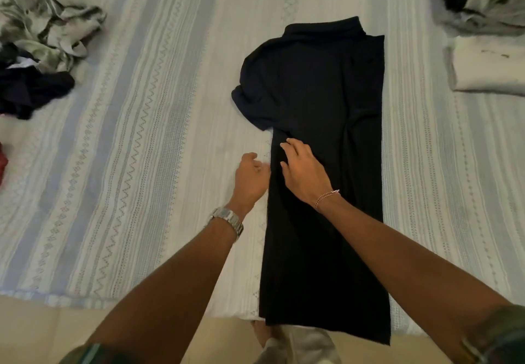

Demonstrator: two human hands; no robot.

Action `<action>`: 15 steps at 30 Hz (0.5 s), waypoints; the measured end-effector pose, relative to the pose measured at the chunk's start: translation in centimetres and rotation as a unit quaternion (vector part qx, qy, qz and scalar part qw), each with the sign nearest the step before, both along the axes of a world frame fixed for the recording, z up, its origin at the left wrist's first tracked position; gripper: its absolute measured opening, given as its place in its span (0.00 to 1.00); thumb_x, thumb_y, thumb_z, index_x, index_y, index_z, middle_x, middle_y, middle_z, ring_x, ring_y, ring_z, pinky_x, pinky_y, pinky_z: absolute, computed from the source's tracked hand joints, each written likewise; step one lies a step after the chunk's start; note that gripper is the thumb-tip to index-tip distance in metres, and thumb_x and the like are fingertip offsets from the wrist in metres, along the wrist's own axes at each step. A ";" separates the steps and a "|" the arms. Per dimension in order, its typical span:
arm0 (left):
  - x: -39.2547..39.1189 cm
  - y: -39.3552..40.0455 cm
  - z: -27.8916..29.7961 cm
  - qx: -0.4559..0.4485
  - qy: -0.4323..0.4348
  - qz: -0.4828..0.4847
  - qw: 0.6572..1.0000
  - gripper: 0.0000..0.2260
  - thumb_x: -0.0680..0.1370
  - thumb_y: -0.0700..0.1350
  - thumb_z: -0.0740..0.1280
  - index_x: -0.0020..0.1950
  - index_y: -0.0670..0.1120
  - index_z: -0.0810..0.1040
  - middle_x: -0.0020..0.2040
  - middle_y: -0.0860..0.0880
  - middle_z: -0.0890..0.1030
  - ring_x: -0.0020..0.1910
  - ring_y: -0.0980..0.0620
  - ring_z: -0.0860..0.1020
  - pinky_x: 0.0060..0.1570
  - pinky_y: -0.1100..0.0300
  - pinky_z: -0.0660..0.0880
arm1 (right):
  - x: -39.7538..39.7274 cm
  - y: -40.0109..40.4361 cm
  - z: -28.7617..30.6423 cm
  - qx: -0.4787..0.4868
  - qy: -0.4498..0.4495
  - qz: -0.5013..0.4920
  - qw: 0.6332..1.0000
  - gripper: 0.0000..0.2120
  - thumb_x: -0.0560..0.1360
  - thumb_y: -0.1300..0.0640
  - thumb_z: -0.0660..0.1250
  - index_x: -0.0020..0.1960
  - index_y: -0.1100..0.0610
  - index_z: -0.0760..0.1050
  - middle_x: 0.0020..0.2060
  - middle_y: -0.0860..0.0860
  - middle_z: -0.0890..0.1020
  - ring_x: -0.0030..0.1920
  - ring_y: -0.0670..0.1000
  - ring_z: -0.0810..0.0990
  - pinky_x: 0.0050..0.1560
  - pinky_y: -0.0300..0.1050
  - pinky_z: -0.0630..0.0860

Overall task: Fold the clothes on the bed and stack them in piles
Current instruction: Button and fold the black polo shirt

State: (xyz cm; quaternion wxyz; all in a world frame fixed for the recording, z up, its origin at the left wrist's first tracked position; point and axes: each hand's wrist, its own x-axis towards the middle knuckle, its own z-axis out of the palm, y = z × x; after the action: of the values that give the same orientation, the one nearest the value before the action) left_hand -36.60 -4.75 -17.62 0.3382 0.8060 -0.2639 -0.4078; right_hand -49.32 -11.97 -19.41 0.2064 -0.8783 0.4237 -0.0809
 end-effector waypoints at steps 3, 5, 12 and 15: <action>2.2 -4.6 -0.7 0.006 0.082 0.084 0.993 0.21 0.81 0.47 0.69 0.72 0.43 0.71 0.60 0.45 0.80 0.54 0.51 0.80 0.54 0.59 0.79 | 1.6 -1.9 -0.2 -0.031 -0.022 -0.024 0.999 0.25 0.77 0.61 0.72 0.71 0.60 0.69 0.67 0.59 0.73 0.62 0.58 0.76 0.59 0.52 0.79; 3.6 -8.0 -1.1 -0.018 0.147 0.140 0.979 0.13 0.80 0.48 0.70 0.59 0.39 0.79 0.50 0.44 0.84 0.51 0.48 0.83 0.58 0.51 0.80 | 2.5 -4.0 -0.5 -0.047 -0.019 -0.029 0.998 0.26 0.74 0.60 0.74 0.70 0.59 0.69 0.64 0.58 0.74 0.57 0.57 0.77 0.54 0.52 0.80; 6.9 -14.7 -0.1 -0.075 0.353 0.267 0.893 0.18 0.78 0.45 0.73 0.64 0.37 0.77 0.60 0.38 0.82 0.58 0.39 0.82 0.58 0.40 0.80 | 3.4 -9.2 -1.2 0.046 -0.010 -0.027 0.999 0.23 0.80 0.52 0.67 0.72 0.57 0.66 0.61 0.55 0.73 0.54 0.53 0.77 0.45 0.49 0.81; 6.6 -16.9 0.7 -0.088 0.338 0.281 0.894 0.17 0.78 0.44 0.74 0.63 0.39 0.78 0.58 0.40 0.84 0.57 0.41 0.82 0.55 0.44 0.82 | 3.1 -11.9 -0.9 0.160 -0.053 -0.043 0.985 0.16 0.83 0.52 0.63 0.69 0.54 0.69 0.62 0.53 0.74 0.57 0.53 0.78 0.55 0.52 0.79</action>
State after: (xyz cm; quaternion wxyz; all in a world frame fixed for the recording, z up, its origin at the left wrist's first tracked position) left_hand -30.04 -21.70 -16.90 0.5770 0.6269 0.0689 -0.5189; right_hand -46.24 -23.84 -20.35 0.3625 -0.8095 0.4569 -0.0675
